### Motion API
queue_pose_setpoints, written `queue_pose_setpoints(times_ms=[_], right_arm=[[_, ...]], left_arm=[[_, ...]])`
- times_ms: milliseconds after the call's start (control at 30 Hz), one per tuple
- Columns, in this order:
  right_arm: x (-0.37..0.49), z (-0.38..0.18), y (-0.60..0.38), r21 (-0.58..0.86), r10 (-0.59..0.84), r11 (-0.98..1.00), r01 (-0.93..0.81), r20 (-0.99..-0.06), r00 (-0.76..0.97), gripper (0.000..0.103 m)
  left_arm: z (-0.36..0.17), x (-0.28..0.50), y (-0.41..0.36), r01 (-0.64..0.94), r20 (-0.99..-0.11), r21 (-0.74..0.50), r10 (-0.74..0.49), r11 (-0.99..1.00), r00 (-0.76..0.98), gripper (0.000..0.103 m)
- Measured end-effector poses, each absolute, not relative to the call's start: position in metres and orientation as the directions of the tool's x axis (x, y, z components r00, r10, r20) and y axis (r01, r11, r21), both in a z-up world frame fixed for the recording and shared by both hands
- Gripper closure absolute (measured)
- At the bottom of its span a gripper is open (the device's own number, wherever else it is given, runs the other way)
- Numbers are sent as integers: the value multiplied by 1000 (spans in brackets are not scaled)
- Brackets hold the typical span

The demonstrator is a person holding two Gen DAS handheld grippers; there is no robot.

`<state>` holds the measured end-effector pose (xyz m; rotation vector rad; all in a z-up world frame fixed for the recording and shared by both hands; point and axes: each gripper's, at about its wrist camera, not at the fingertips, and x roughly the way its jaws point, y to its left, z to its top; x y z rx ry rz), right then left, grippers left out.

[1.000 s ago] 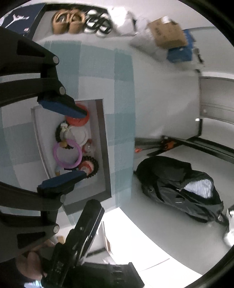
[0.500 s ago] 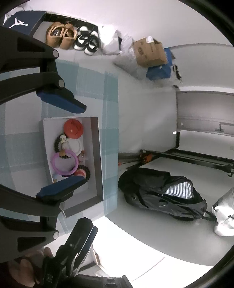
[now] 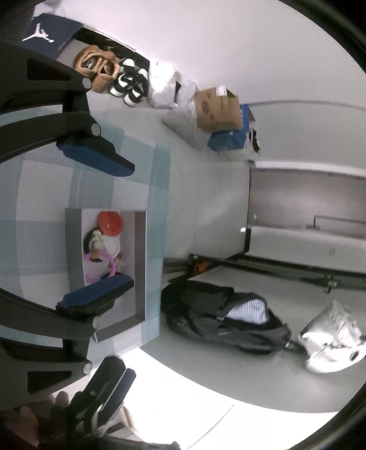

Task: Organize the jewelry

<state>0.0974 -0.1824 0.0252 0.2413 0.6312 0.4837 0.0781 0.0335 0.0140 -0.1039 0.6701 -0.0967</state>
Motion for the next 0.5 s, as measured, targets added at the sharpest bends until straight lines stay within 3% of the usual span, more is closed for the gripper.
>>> queue_pose_setpoints(times_ms=[500], right_arm=[[83, 32, -188, 349, 501, 863, -366, -495, 710, 1]], left_arm=[[8, 69, 22, 68, -635, -91, -111, 994, 764, 34]])
